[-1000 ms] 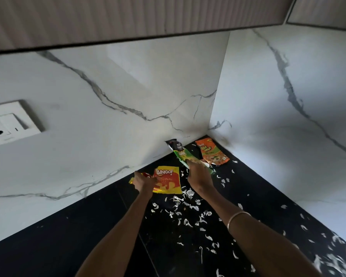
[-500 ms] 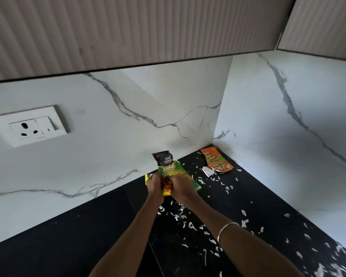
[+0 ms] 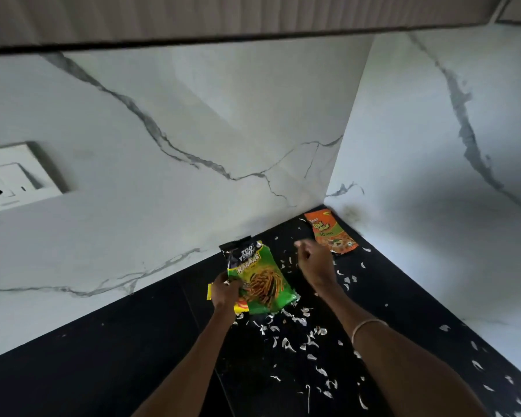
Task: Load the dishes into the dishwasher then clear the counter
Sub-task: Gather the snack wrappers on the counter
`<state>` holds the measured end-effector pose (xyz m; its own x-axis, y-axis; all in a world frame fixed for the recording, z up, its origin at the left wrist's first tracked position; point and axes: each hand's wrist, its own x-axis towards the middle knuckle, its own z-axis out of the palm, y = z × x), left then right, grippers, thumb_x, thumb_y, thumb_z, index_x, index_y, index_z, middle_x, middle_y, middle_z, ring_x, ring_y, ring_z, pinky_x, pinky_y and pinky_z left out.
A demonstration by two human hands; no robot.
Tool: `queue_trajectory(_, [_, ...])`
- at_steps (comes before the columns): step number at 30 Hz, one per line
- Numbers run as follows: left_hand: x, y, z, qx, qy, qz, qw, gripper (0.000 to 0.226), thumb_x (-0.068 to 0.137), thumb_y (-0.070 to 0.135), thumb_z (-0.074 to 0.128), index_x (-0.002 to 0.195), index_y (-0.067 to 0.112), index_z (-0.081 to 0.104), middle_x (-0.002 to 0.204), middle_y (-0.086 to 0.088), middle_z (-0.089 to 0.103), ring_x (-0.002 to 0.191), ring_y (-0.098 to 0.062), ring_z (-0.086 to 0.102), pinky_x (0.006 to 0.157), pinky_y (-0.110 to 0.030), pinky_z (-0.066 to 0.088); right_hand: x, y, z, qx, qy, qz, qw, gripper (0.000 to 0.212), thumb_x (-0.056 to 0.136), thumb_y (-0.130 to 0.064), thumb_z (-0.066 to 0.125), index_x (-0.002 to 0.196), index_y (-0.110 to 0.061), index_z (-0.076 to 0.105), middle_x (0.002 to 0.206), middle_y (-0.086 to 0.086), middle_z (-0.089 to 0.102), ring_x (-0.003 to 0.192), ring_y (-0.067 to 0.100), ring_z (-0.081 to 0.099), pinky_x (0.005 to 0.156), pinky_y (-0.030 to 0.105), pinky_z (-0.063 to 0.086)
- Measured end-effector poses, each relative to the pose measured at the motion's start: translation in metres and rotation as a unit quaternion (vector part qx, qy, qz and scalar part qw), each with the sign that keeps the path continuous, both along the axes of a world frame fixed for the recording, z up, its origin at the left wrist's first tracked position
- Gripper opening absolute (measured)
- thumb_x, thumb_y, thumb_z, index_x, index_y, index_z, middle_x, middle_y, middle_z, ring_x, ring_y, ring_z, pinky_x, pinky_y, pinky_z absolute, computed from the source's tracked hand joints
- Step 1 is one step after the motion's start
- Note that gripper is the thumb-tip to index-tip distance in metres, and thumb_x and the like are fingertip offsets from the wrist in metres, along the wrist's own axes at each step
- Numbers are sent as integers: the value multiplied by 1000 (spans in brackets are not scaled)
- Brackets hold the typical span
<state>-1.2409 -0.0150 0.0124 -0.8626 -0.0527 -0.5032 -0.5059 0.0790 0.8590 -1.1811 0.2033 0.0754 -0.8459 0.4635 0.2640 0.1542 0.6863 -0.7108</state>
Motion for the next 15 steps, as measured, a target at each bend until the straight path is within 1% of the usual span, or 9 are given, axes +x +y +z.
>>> queue_trajectory(1, [8,-2,4,-6,6,-4,1000,36,72,5,75,105,16,67,84,-11,74,74,-34,72,65,-55,59,-6,16,-7,11,-15,-26,1000,21,95,-16,58,114,-12,65,105,7,71,93,17,69,78,34,60])
queue_trajectory(3, [18,-5,4,-11,27,-9,1000,28,78,10,76,102,18,64,87,-8,74,76,-31,72,68,-53,60,-16,41,-18,33,-77,-45,995,39,87,-6,65,124,-15,57,117,10,65,105,23,64,84,38,58])
queue_trajectory(5, [23,-5,7,-15,41,-9,999,24,81,11,74,102,18,63,85,-7,73,75,-28,72,67,-50,60,-25,59,-30,82,-143,-52,985,50,83,-8,68,128,-18,48,120,12,61,109,30,61,85,44,57])
queue_trajectory(6, [24,-6,9,-13,42,-8,999,24,82,11,74,102,17,63,84,-7,74,74,-28,72,66,-48,61,-28,63,-34,104,-177,-54,977,52,84,-11,68,130,-18,46,123,13,58,113,34,58,90,47,54])
queue_trajectory(8, [26,-6,13,-3,46,-13,999,23,84,9,73,102,18,62,83,-6,74,71,-25,73,64,-46,61,-30,63,-41,95,-231,-54,967,55,84,-11,65,135,-16,46,129,16,56,120,39,53,95,45,48])
queue_trajectory(10, [26,-6,14,1,51,-18,999,22,85,8,71,101,20,60,83,-6,74,70,-23,73,63,-42,61,-26,57,-46,84,-237,-64,966,49,88,-9,59,135,-18,52,129,14,59,118,36,56,92,42,48])
queue_trajectory(12, [26,-6,14,1,49,-21,999,22,86,9,71,102,20,60,84,-6,74,71,-22,73,63,-40,61,-19,52,-49,109,-229,-83,964,45,91,-8,53,133,-25,57,123,9,65,110,32,63,85,39,51])
queue_trajectory(13, [27,-6,14,4,46,-22,999,22,86,9,71,102,19,60,85,-7,74,71,-23,73,64,-41,61,-16,51,-48,128,-234,-90,960,44,92,-6,51,130,-26,60,117,9,68,105,31,65,82,38,52])
queue_trajectory(15, [27,-6,14,13,38,-18,999,22,85,9,72,103,17,61,85,-9,74,73,-26,74,68,-46,61,-9,50,-43,152,-247,-106,951,35,91,-4,50,117,-21,67,104,10,71,99,32,67,76,36,52])
